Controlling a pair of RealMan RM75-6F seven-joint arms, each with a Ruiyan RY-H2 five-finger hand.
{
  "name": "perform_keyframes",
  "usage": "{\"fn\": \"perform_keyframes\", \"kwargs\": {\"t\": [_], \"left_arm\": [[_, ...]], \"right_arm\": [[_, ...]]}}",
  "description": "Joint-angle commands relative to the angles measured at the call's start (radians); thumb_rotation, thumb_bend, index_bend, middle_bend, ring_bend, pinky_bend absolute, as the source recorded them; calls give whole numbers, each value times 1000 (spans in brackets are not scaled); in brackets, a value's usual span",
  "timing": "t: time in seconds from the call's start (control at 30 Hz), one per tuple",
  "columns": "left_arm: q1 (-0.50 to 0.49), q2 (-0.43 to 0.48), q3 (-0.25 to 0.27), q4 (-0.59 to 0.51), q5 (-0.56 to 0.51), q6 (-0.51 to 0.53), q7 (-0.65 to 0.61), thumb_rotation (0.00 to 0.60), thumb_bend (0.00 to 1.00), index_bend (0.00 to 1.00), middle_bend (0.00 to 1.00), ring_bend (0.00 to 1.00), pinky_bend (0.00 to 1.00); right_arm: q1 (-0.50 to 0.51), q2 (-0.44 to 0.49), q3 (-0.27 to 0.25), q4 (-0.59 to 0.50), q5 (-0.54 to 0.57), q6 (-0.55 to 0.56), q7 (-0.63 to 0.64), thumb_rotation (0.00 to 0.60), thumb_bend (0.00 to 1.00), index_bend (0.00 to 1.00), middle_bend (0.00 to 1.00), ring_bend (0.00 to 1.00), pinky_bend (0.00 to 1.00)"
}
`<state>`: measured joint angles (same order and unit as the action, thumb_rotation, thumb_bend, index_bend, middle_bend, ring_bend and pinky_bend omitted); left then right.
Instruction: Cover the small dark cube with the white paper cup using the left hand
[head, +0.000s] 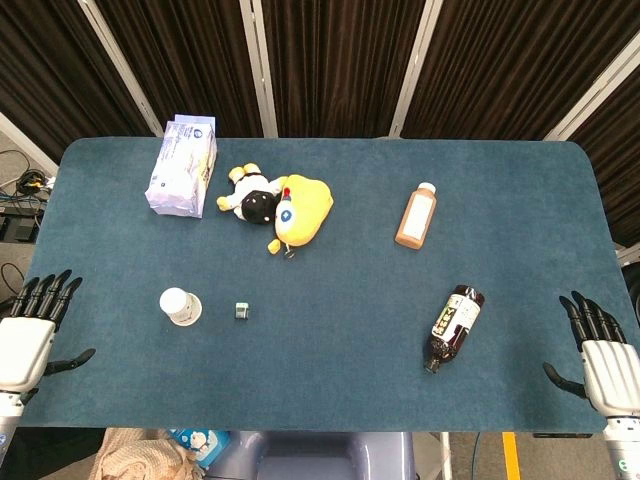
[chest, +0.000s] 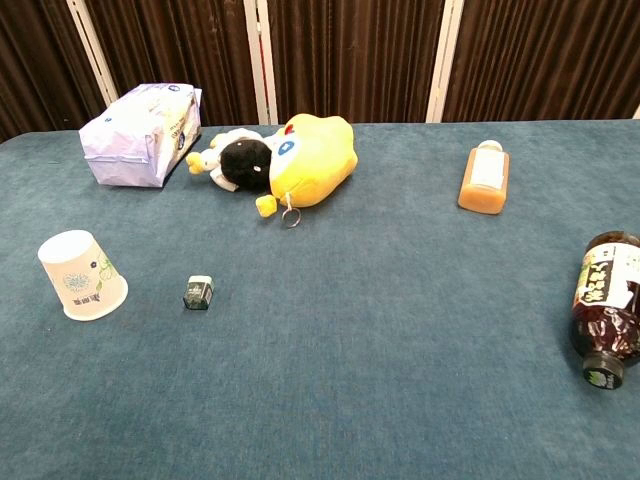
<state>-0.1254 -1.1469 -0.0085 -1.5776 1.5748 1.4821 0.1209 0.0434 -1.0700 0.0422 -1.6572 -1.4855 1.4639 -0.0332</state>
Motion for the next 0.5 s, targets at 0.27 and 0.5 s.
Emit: {"fn": "perform_keyframes", "kwargs": {"t": [0.27,0.5], "left_arm": [[1,1,0,-1,1,1,2,600,46,0,0,0,9],[-3,1,0,2,-4,-9,-6,600,46,0,0,0,10]], "right_arm": [[-1,1,0,-1,-2,2,2,600,237,0,0,0,112],[2,-3,1,-1,1,-2,-4,600,237,0,0,0,112]]}}
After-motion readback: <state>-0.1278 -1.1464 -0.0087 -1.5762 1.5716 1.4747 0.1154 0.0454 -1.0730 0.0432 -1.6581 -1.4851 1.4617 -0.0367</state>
